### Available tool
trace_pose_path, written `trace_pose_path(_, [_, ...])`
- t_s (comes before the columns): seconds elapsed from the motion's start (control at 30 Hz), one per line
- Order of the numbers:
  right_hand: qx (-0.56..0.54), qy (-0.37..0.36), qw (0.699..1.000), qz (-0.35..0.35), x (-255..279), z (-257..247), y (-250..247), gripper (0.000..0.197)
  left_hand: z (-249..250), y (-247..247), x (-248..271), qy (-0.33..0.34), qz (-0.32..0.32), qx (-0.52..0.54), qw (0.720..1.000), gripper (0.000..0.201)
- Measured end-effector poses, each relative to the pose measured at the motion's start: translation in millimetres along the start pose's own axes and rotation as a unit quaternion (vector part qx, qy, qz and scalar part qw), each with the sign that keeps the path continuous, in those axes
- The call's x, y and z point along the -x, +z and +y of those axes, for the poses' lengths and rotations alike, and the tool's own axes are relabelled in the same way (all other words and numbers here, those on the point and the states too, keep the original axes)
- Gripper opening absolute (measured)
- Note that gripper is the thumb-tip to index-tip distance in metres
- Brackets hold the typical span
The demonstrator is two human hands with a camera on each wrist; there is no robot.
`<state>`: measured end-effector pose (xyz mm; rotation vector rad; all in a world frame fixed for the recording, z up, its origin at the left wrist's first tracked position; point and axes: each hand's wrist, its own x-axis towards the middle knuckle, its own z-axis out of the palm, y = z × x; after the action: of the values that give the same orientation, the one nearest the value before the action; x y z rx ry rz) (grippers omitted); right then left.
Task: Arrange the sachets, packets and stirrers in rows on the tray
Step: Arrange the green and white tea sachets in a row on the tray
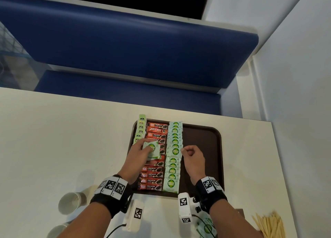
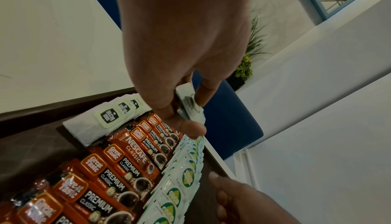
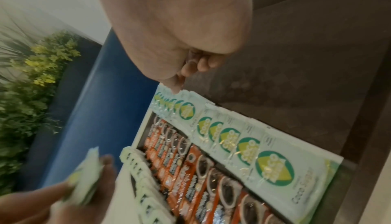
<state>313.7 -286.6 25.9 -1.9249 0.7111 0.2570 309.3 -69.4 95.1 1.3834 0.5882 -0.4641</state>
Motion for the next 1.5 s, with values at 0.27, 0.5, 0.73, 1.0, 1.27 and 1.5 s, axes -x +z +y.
trace_pose_path(0.27, [-0.138,0.014,0.983,-0.119,35.9,-44.3,-17.4,0.020,2.6,14.6,6.9,0.047,-0.018,0.004,0.999,0.032])
trace_pose_path(0.5, [-0.142,-0.027,0.968,-0.206,47.8,-60.0,-25.9,0.016,8.7,14.8,12.9,0.079,-0.010,-0.012,0.997,0.029])
trace_pose_path(0.73, [-0.071,-0.050,0.976,-0.200,29.8,-59.1,-38.9,0.010,8.0,13.7,12.0,0.094,-0.015,-0.049,0.994,0.020])
trace_pose_path(1.0, [0.074,-0.069,0.988,-0.116,-6.8,-2.2,-34.6,0.004,-10.3,-0.6,1.5,0.044,0.047,-0.060,0.996,0.016])
trace_pose_path(1.27, [0.207,-0.074,0.972,-0.079,-17.5,39.9,-9.7,0.005,-14.2,-4.7,4.9,0.031,0.046,-0.059,0.997,0.018])
trace_pose_path(1.5, [0.180,-0.062,0.980,-0.057,-9.6,34.4,-3.8,0.017,-11.9,-4.5,6.8,0.029,0.043,-0.060,0.997,0.017])
